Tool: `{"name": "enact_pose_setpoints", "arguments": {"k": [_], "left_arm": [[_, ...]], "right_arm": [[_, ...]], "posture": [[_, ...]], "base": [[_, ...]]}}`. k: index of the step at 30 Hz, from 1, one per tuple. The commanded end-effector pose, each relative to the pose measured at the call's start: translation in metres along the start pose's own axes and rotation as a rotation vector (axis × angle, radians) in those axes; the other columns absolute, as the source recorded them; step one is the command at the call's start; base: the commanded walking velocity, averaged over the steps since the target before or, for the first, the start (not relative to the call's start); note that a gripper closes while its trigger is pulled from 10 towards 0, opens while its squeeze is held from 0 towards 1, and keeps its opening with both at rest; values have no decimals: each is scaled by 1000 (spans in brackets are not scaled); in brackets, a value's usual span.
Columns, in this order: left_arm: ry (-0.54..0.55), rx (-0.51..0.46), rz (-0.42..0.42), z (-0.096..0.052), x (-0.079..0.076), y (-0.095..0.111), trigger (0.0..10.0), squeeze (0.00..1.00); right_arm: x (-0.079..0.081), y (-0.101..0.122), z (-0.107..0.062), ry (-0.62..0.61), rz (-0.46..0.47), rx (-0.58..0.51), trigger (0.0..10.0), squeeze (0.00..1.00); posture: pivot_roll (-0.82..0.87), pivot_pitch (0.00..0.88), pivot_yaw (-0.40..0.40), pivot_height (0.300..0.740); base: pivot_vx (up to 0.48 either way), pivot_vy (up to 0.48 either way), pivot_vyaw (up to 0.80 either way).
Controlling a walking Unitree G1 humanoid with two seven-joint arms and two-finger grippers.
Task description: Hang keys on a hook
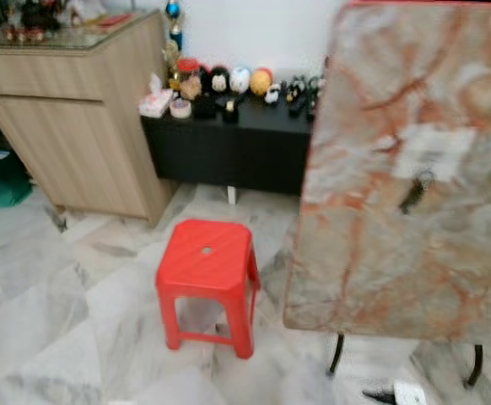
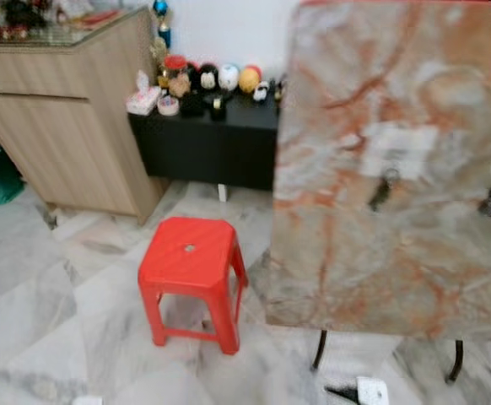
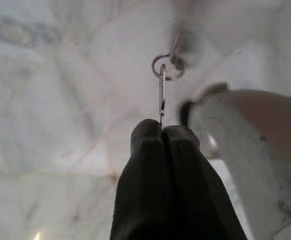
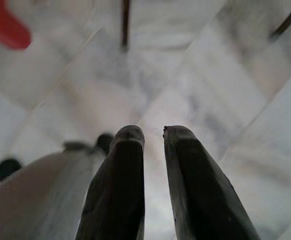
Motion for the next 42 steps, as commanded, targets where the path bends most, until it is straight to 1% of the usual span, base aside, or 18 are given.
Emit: {"name": "enact_pose_setpoints", "arguments": {"k": [1,11,17,21,23,26,29,36,42], "left_arm": [[-4,21,16,-1,1,-8,10000,0],[-6,13,16,0,0,-2,10000,0],[-9,5,12,0,-1,-1,10000,0],[-9,8,28,-1,4,-6,10000,0],[-3,10,35,-3,9,-9,10000,0],[-1,15,46,-3,13,-11,10000,0],[0,17,58,-4,15,-11,10000,0],[5,10,54,-3,18,-8,10000,0],[4,11,55,-3,17,-6,10000,0]], "right_arm": [[8,0,1,17,-2,1,10000,0],[8,1,1,18,-12,0,10000,0],[7,2,1,18,-37,5,10000,0],[8,2,1,19,-37,3,10000,0],[9,1,1,23,-65,7,10000,0],[11,1,2,28,-69,7,10000,0],[12,1,2,29,-69,7,10000,0],[14,1,2,32,-73,8,10000,0],[13,1,2,32,-71,8,10000,0]], "posture": [[-27,0,3,721],[-29,0,6,721],[-34,0,5,721],[-48,0,17,721],[-66,0,30,721],[-76,0,43,721],[-75,0,42,721],[-72,0,47,721],[-77,0,48,721]], "base": [[0,-480,0],[0,-480,0],[0,-480,0],[0,-480,0],[0,-480,0],[0,-480,0],[0,-480,0],[0,-480,0],[0,-480,0]]}}
Point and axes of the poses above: a point about 5 cm out from each wrist's last joint towards the gripper, its own z axis pointing out of the wrist towards the gripper, its own y axis along the axis of the wrist's last joint, x = y × z, the point moved 3 cm from there along z, pointing out of the wrist towards the gripper, and after that the axes turned 10 degrees about z, right-handed, at the moved point
